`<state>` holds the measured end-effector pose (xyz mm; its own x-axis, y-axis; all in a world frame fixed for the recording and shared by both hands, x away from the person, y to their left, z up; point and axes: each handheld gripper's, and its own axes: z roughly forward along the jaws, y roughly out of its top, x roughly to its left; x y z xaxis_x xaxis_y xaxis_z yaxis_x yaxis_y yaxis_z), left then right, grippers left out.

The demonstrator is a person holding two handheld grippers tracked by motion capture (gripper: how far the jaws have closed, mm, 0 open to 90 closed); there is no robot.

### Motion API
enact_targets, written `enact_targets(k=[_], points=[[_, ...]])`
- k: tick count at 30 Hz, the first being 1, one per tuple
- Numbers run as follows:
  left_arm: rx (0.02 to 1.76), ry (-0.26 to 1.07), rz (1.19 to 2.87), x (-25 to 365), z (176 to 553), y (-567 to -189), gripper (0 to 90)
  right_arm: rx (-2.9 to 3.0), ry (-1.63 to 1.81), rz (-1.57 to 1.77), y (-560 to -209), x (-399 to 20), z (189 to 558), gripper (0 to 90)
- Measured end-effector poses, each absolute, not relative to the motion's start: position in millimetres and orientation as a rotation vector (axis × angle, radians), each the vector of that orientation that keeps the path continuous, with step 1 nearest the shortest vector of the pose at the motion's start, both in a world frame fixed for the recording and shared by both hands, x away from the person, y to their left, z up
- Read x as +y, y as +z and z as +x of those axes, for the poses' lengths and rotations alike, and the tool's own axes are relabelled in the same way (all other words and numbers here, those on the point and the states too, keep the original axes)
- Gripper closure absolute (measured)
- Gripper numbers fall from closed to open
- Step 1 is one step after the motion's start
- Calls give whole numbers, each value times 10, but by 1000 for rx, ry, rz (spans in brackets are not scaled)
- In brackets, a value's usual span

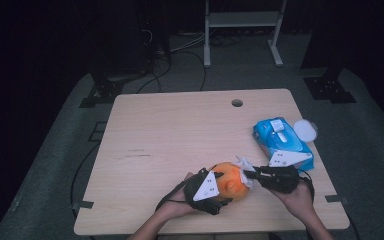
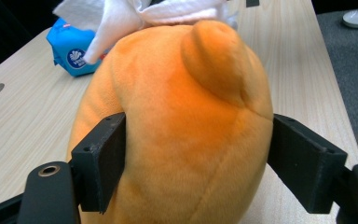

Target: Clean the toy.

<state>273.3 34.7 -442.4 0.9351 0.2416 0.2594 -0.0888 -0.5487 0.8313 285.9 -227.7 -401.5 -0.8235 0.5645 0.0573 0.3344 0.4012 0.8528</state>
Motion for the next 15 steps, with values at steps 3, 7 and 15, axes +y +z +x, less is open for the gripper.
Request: enact_targets(k=[3,7,15], points=[[99,432,2116,362,2722,-4431,231,2449,1419,707,-3964,-2133,2780,797],[100,424,2117,389,2730,-4434,231,2472,1396,636,-3927,-1996,2747,797],[94,425,2112,391,2745,-4431,235,2430,1364,809,-4014,-2319,2941,797]])
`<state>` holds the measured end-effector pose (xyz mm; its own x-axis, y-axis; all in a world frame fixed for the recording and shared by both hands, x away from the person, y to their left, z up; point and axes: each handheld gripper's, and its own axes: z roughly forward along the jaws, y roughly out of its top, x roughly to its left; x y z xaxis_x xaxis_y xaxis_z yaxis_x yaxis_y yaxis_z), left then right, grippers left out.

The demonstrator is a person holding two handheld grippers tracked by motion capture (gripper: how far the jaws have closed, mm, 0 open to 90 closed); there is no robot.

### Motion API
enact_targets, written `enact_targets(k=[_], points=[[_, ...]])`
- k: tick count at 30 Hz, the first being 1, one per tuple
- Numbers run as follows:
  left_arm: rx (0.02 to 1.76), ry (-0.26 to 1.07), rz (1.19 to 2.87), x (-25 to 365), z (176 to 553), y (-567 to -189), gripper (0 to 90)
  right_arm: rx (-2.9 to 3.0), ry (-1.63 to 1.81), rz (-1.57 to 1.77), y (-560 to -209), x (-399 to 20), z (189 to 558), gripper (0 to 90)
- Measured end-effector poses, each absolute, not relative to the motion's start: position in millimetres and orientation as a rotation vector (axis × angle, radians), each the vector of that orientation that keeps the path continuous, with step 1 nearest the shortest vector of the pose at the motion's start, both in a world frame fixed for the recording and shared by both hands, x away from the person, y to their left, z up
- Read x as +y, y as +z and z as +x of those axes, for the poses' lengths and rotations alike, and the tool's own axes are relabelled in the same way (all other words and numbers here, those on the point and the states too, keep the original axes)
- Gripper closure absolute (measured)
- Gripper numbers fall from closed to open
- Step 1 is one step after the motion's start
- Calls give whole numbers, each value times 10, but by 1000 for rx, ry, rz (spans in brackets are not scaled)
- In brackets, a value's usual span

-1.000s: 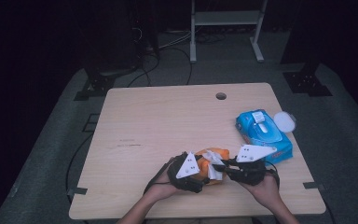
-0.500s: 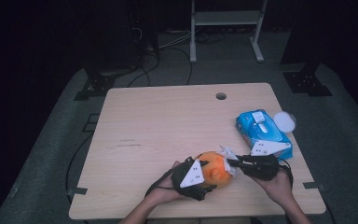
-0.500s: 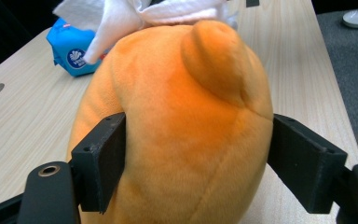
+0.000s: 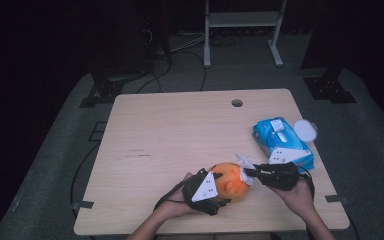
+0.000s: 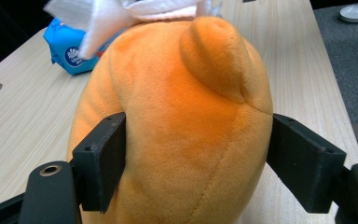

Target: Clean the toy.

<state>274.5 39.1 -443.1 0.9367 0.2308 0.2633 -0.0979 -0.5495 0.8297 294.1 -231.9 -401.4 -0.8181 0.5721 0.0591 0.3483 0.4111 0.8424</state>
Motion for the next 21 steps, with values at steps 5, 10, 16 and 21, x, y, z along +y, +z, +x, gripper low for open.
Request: enact_targets(k=[5,10,16,21], points=[[192,415,2073,352,2795,-4418,176,2424,1357,818,-4028,-2307,2928,797],[227,418,2055,364,2815,-4431,205,2462,1461,697,-3932,-2075,2812,797],[332,321,1999,500,2938,-4415,266,2446,1460,677,-3905,-2030,2819,797],[411,244,1942,618,3053,-4419,240,2437,1382,823,-4085,-2259,2979,797]])
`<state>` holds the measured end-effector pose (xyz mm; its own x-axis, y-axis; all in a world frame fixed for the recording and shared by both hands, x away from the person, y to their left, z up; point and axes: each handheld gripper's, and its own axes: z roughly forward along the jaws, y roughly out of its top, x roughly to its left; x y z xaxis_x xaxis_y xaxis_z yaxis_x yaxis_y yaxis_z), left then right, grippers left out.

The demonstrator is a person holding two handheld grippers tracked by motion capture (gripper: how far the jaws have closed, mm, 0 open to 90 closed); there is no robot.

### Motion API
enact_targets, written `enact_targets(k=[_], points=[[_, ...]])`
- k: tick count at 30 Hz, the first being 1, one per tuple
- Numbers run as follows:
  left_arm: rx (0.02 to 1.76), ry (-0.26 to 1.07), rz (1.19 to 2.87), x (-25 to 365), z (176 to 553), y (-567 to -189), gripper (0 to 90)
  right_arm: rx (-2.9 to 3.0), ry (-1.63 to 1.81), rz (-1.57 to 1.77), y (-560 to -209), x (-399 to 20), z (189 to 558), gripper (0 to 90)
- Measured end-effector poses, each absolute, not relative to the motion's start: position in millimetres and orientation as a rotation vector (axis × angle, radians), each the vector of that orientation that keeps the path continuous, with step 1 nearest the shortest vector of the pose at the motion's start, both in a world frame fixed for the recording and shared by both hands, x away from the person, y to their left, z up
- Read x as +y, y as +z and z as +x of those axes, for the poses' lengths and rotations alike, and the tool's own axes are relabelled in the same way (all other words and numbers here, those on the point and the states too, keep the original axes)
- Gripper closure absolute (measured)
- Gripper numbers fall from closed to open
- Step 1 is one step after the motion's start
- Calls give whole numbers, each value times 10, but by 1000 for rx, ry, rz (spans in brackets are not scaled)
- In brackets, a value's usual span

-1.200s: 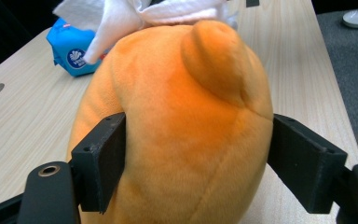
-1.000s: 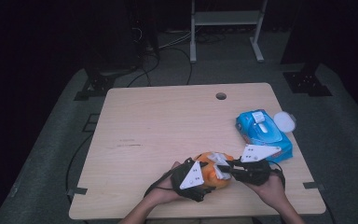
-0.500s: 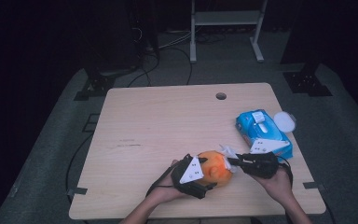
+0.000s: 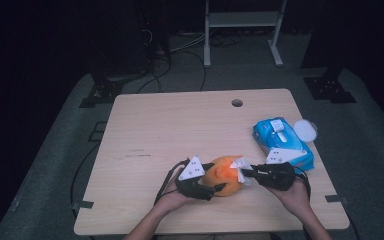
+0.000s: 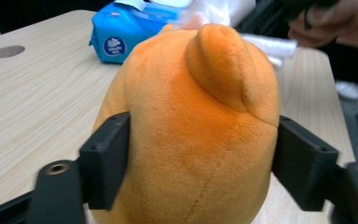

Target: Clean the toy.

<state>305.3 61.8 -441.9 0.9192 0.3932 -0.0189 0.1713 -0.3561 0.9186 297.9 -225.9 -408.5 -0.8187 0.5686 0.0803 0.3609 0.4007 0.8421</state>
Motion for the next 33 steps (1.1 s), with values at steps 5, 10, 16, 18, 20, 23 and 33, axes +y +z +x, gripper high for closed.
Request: enact_targets(k=[5,10,16,18,20,23,33], points=[[421,264,1954,595,3070,-4461,87,2438,1402,820,-4092,-2205,2987,797],[406,360,1957,602,3006,-4267,297,2430,1506,727,-3966,-2027,2876,798],[401,506,2000,670,2967,-4111,324,2421,1575,720,-3947,-1954,2917,798],[416,541,2048,643,2975,-4172,318,2448,1510,781,-4055,-1968,2993,797],[398,511,2075,606,2975,-4256,270,2464,1483,832,-4137,-1996,3044,798],[333,485,2101,521,2918,-4256,244,2419,1521,842,-4073,-2042,3037,798],[232,101,2139,564,2875,-4106,252,2558,1492,836,-4182,-2020,2995,796]])
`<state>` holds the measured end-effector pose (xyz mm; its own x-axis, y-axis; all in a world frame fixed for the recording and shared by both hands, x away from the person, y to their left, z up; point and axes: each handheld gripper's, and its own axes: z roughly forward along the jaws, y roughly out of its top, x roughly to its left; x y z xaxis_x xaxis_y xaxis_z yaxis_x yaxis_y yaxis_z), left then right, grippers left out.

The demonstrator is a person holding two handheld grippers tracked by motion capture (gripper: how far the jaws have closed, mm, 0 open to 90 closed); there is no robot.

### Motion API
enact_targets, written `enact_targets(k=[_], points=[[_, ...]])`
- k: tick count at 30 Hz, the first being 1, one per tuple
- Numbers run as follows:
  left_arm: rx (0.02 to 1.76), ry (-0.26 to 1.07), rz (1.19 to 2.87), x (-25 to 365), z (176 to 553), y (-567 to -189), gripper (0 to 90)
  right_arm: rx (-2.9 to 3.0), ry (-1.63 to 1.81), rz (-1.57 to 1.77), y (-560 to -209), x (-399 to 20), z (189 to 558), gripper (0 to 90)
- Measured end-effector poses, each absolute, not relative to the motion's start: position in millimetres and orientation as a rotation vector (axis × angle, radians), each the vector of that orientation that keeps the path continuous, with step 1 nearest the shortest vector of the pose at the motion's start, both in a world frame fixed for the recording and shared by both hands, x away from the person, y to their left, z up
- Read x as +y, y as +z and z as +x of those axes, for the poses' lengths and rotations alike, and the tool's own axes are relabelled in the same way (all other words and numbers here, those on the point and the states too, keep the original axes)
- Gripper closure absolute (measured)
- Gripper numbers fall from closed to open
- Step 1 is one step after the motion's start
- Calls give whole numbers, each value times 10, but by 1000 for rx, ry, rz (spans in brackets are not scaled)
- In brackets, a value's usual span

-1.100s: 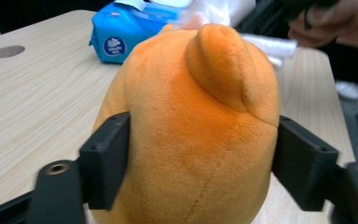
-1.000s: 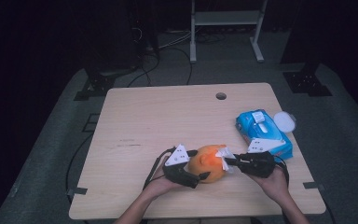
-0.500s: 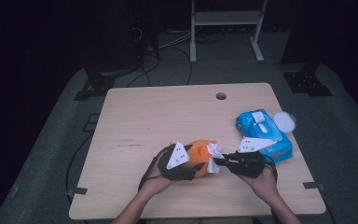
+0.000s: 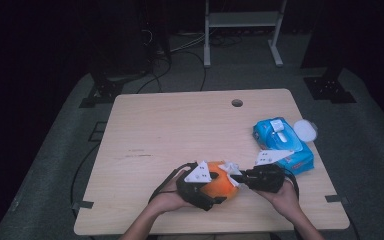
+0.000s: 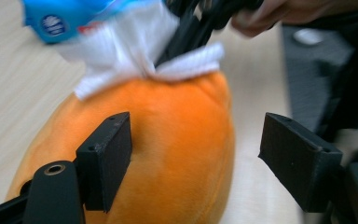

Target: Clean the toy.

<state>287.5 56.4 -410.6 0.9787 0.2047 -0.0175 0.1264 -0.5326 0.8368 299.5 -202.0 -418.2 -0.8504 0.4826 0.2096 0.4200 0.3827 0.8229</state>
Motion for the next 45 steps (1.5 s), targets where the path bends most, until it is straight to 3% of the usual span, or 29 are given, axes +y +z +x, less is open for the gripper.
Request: enact_targets(k=[7,14,19,24,28,37,45], points=[[295,279,2087,558,2956,-4107,121,2624,1438,761,-4250,-2024,2851,795],[303,166,2138,587,2964,-4189,212,2598,1428,742,-4196,-2095,2798,794],[225,125,2192,587,2907,-4136,212,2579,1425,760,-4198,-2151,2777,793],[244,207,2100,544,2934,-4106,96,2635,1393,687,-4224,-2032,2747,794],[272,228,2139,475,2968,-4219,73,2650,1379,640,-4212,-2003,2724,793],[311,141,2148,470,2960,-4346,132,2630,1414,668,-4171,-2131,2740,791],[306,191,2158,474,2948,-4344,247,2563,1419,762,-4151,-2385,2798,789]])
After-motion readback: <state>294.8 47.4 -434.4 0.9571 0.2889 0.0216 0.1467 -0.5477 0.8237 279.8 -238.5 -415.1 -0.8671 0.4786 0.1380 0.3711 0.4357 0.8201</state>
